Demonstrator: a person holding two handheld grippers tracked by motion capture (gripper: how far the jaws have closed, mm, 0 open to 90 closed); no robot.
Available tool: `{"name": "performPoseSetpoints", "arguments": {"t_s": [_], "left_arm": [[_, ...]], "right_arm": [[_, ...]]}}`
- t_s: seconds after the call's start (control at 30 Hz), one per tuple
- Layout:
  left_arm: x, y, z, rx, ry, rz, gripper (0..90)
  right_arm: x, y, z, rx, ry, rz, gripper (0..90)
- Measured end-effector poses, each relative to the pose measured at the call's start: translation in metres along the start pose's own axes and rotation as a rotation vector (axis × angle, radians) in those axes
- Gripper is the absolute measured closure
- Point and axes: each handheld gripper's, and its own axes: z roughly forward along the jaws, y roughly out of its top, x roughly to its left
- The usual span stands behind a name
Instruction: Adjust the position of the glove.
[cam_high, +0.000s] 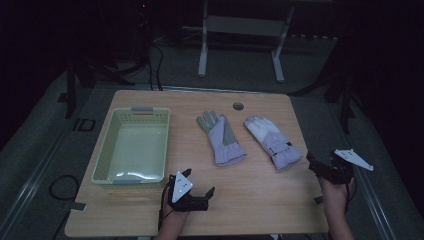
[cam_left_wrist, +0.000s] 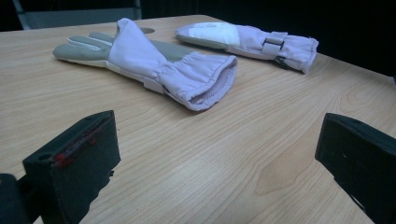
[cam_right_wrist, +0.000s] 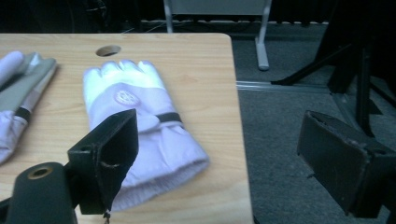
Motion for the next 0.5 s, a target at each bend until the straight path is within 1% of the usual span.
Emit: {"name": "performPoseSetpoints", "arguments": {"t_s": [0.03, 0.2, 0.27, 0.33, 0.4, 0.47, 0.5], "left_arm": [[0.0, 0.0, 0.0, 0.0, 0.0, 0.0, 0.0], [0.0, 0.0, 0.0, -0.002, -0.002, -0.001, 0.0], [0.001, 0.0, 0.0, -0.001, -0.002, -0.001, 0.0], [0.0, 0.0, 0.0, -0.001, -0.002, -0.002, 0.0], [0.0, 0.0, 0.0, -0.001, -0.003, -0.001, 0.0], [0.0, 0.0, 0.0, -0.001, -0.003, -0.001, 0.0], [0.0, 0.0, 0.0, -0.001, -0.003, -0.002, 0.0]], "right_arm": [[0.002, 0.002, 0.001, -0.001, 0.006, 0.004, 12.6], [0.014, 0.015, 0.006, -0.012, 0.036, -0.022, 12.5], [0.019, 0.019, 0.007, -0.025, 0.066, -0.027, 12.5], [0.025, 0.024, 0.008, -0.03, 0.082, -0.044, 12.4], [0.03, 0.028, 0.008, -0.043, 0.106, -0.05, 12.5], [0.032, 0.031, 0.009, -0.047, 0.114, -0.056, 12.5], [0.037, 0.036, 0.009, -0.059, 0.133, -0.068, 12.5]]}}
